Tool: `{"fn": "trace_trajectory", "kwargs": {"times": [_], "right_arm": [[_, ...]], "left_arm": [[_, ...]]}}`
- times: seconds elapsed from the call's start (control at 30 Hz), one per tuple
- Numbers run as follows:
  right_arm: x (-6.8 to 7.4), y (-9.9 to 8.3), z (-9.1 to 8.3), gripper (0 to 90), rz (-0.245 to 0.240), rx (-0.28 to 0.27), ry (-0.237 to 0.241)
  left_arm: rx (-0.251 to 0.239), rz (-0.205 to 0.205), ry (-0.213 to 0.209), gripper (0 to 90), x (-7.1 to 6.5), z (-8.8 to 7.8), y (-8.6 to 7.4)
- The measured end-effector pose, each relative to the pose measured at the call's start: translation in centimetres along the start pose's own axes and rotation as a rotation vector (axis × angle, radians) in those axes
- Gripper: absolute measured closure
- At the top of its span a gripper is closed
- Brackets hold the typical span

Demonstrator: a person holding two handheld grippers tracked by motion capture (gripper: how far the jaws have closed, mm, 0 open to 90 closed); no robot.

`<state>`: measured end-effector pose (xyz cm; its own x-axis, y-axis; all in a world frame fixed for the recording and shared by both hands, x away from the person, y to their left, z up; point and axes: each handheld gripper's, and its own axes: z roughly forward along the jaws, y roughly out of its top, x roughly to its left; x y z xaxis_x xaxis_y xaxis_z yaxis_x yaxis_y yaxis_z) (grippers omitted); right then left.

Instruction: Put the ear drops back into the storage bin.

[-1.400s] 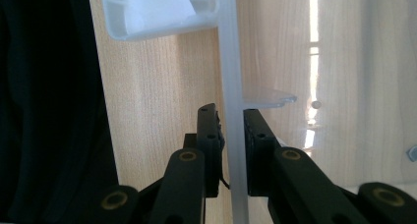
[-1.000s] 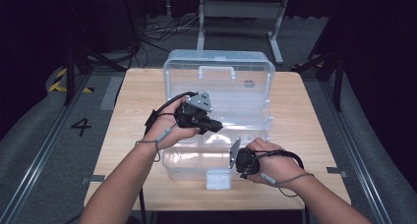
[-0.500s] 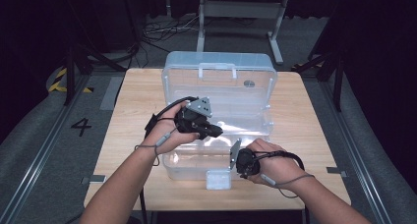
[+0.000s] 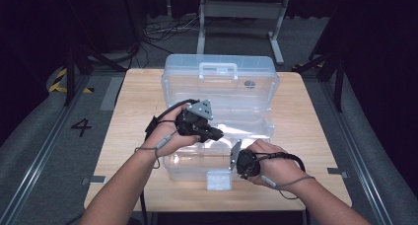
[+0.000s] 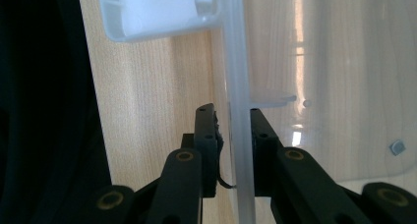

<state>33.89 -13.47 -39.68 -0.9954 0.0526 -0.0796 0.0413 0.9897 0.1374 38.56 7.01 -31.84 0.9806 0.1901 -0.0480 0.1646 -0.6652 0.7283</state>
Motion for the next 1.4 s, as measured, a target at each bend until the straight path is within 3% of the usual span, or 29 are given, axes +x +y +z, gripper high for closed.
{"fn": "trace_trajectory", "kwargs": {"times": [0.2,0.77,1.03,1.33,1.4], "right_arm": [[-0.1,-0.1,-1.2,81.1,0.012,-0.053,0.004],[0.1,-0.5,-4.7,82.2,0.033,-0.127,-0.027],[0.2,-0.7,-5.8,83.5,0.042,-0.158,-0.017],[0.2,-1.1,-7.3,86.8,0.062,-0.233,-0.014],[0.1,-1.3,-7.6,89.3,0.085,-0.251,-0.010]], "left_arm": [[0.001,-0.005,0.001,84.9,0.0,0.0,0.0],[0.005,-0.009,0.004,84.9,-0.2,0.1,0.1],[0.009,-0.006,0.011,84.7,-0.3,0.1,0.1],[0.011,0.004,0.018,84.8,-0.4,0.2,0.1],[0.012,0.004,0.017,84.9,-0.4,0.2,0.1]]}}
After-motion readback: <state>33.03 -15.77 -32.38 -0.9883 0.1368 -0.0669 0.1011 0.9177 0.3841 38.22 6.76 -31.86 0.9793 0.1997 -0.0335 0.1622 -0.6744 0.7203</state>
